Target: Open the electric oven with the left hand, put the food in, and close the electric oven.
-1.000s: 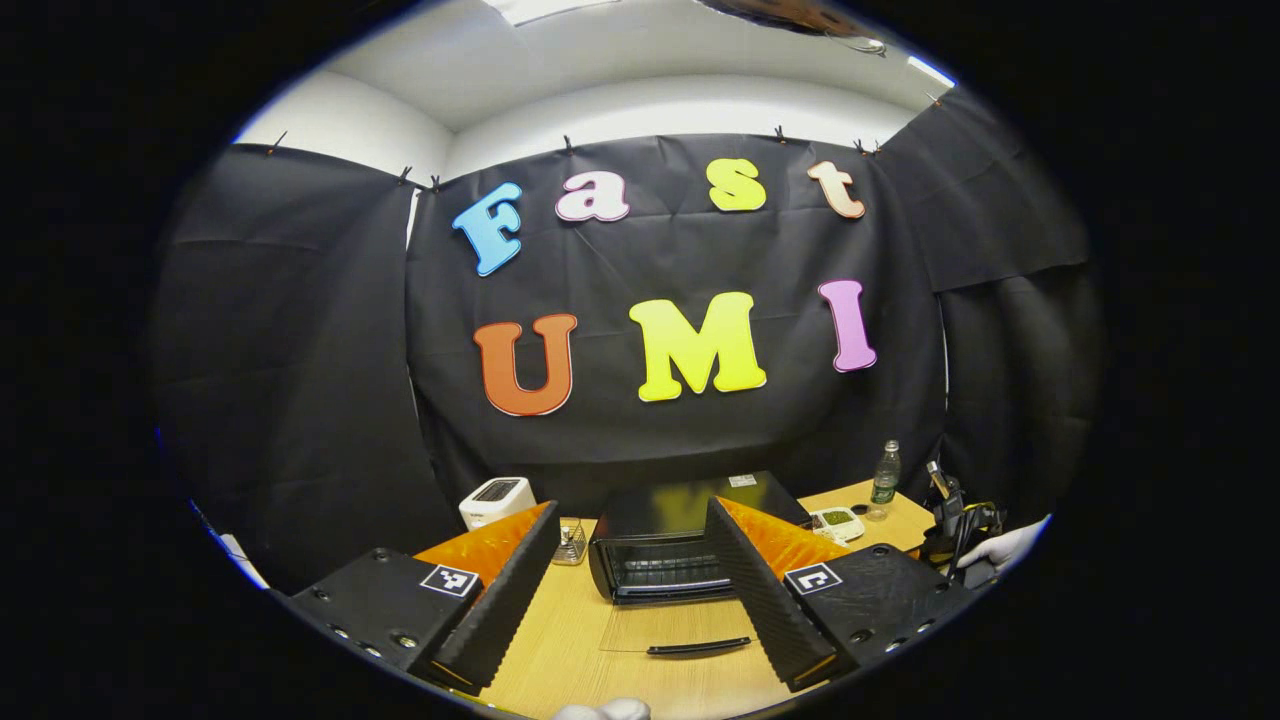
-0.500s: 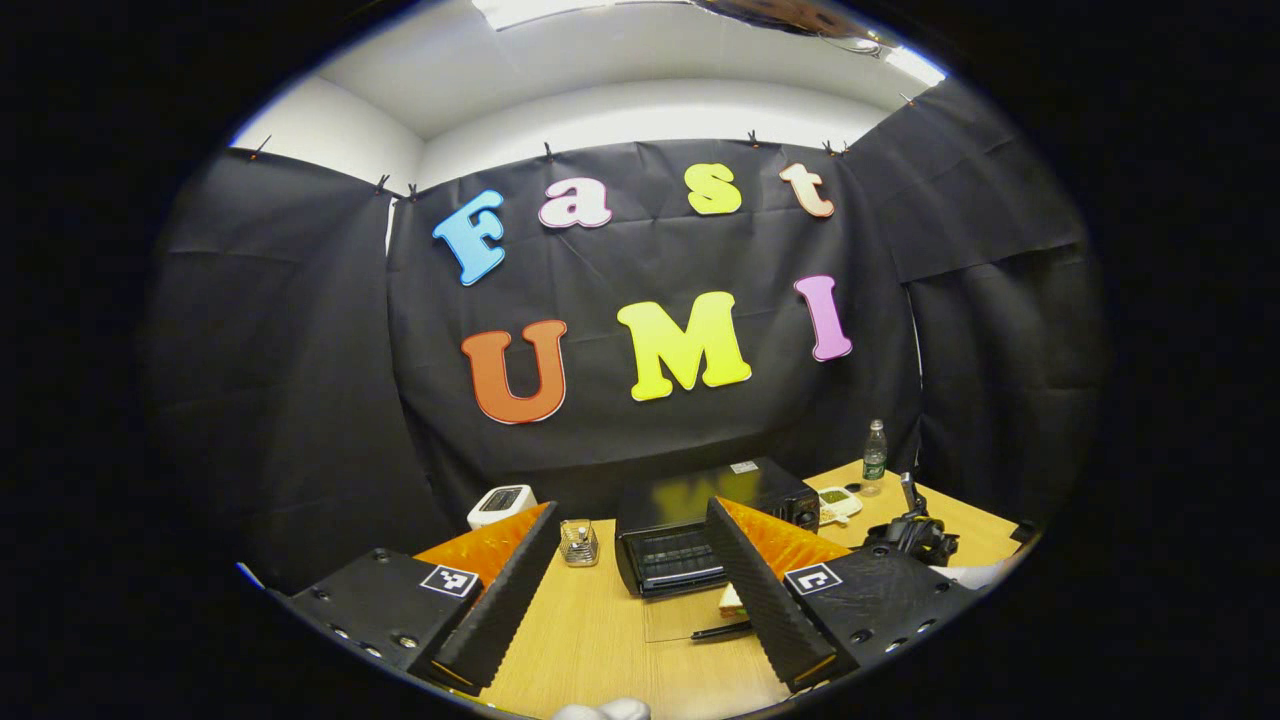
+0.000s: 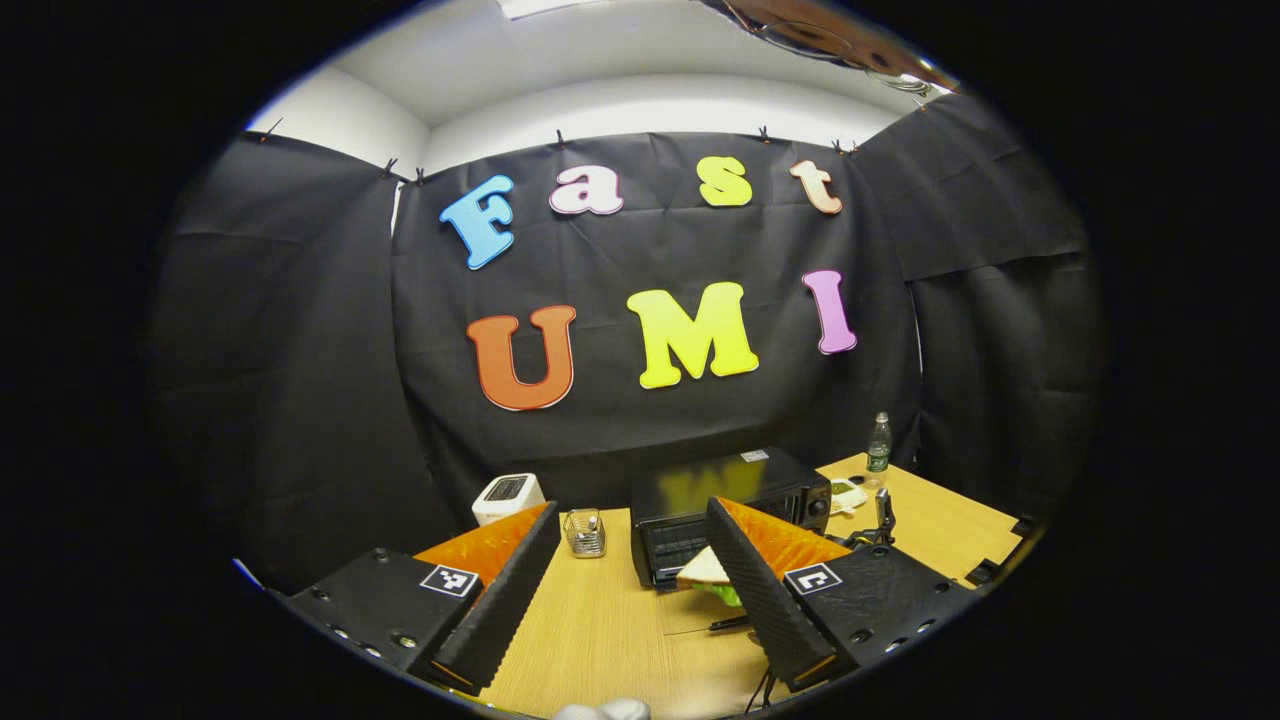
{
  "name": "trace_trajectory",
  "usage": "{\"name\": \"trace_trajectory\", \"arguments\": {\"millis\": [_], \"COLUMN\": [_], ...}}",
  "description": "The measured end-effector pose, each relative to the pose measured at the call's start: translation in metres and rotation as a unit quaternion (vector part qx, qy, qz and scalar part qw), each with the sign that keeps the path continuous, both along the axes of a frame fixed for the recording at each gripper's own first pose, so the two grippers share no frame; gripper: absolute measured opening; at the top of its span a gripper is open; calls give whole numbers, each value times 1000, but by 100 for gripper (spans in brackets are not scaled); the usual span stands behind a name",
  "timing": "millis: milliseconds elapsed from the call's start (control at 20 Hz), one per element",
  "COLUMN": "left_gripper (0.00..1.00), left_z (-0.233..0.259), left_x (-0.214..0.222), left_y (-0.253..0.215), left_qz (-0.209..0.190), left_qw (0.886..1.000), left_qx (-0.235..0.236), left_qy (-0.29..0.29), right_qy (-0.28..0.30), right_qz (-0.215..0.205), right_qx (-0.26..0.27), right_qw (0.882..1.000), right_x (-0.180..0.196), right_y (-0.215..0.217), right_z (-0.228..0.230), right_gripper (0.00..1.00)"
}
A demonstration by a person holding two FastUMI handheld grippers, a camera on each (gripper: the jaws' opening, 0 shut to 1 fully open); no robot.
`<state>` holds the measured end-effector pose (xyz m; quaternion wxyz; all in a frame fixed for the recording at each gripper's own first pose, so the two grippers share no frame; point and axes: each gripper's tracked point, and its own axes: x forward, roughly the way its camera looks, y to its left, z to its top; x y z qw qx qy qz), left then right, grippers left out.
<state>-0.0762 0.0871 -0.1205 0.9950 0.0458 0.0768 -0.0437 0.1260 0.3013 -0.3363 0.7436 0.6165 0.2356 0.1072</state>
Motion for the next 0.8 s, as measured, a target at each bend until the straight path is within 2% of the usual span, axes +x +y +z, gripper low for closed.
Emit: {"name": "trace_trajectory", "arguments": {"millis": [350,500,800], "left_gripper": [95,95,95], "left_z": [-17,-21,-26], "left_x": [7,6,8], "left_y": [4,4,5], "left_qz": [0,-4,-6], "left_qw": [1000,999,999], "left_qx": [7,14,16], "left_qy": [20,28,35], "right_qy": [-26,-17,-11], "right_qz": [-66,-94,-125], "right_qx": [5,34,13], "right_qw": [997,995,992], "right_x": [57,74,104], "right_y": [3,9,-1], "right_z": [9,4,-11], "right_gripper": [39,39,39]}}
